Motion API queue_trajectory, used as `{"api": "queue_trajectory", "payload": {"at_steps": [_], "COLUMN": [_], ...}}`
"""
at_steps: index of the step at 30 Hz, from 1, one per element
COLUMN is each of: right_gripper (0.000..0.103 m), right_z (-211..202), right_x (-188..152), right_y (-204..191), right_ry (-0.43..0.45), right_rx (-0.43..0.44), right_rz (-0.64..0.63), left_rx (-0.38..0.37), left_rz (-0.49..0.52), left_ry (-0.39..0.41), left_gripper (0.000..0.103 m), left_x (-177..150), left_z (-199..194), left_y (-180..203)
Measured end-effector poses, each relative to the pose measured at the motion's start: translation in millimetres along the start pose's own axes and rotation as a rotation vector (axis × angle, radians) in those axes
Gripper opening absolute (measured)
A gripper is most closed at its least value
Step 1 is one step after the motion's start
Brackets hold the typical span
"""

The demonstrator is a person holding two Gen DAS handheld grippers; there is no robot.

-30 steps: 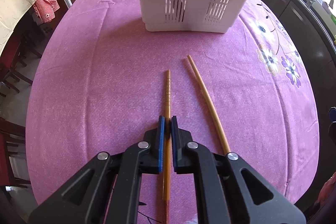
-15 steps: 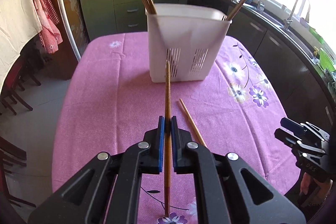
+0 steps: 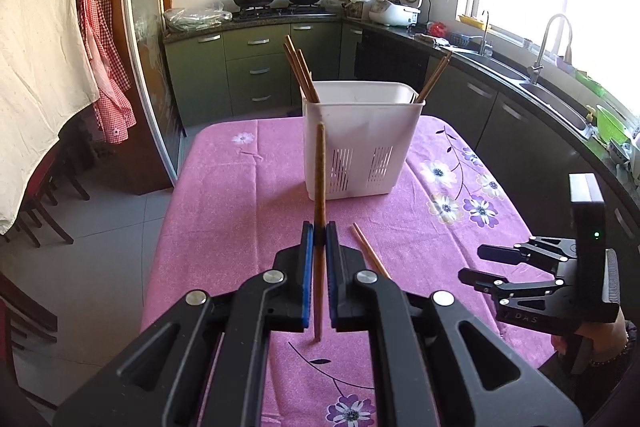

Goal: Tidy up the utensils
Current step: 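Grasp a wooden chopstick with the left gripper and lift it upright, then grasp the last chopstick with the right gripper while the left holds its chopstick upright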

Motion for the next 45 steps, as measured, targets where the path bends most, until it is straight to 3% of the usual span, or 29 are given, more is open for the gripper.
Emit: {"api": "queue_trajectory", "payload": {"at_steps": [7, 13, 22, 25, 26, 29, 36, 45], "right_gripper": [0.042, 0.039, 0.039, 0.036, 0.031, 0.01, 0.006, 0.006], "right_z": [48, 92, 111, 114, 115, 118, 106, -8], "right_x": [36, 45, 44, 46, 47, 49, 51, 73], "right_y": [-32, -47, -60, -61, -60, -62, -57, -29], "right_ry": [-0.053, -0.15, -0.197, -0.205, -0.203, -0.188, -0.13, 0.139], "right_rx": [-0.009, -0.028, -0.082, -0.07, -0.072, -0.061, -0.043, 0.021], "right_rz": [-0.063, -0.097, -0.158, -0.153, -0.15, -0.131, -0.106, -0.003], "left_rx": [0.002, 0.014, 0.01, 0.009, 0.009, 0.005, 0.009, 0.005], "left_rz": [0.015, 0.022, 0.033, 0.036, 0.037, 0.038, 0.051, 0.067], "left_ry": [0.009, 0.012, 0.009, 0.007, 0.006, 0.002, -0.005, -0.006], "left_gripper": [0.006, 0.006, 0.006, 0.006, 0.006, 0.006, 0.006, 0.006], "left_x": [0, 1, 0, 0, -1, -2, -1, -1], "left_z": [-4, -5, -6, -7, -7, -6, -5, -5], "left_y": [-5, -11, -11, -10, -10, -9, -7, -2]}}
Point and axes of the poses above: each gripper's, at about its wrist camera, not at the fingertips, and z roughly the way its jaws point, y to its right, x to its top, the point moved 9 cm from there along z, roughly the way its jaws point, and after that the axes turned 8 degrees about -x, right-handed, at the moved point
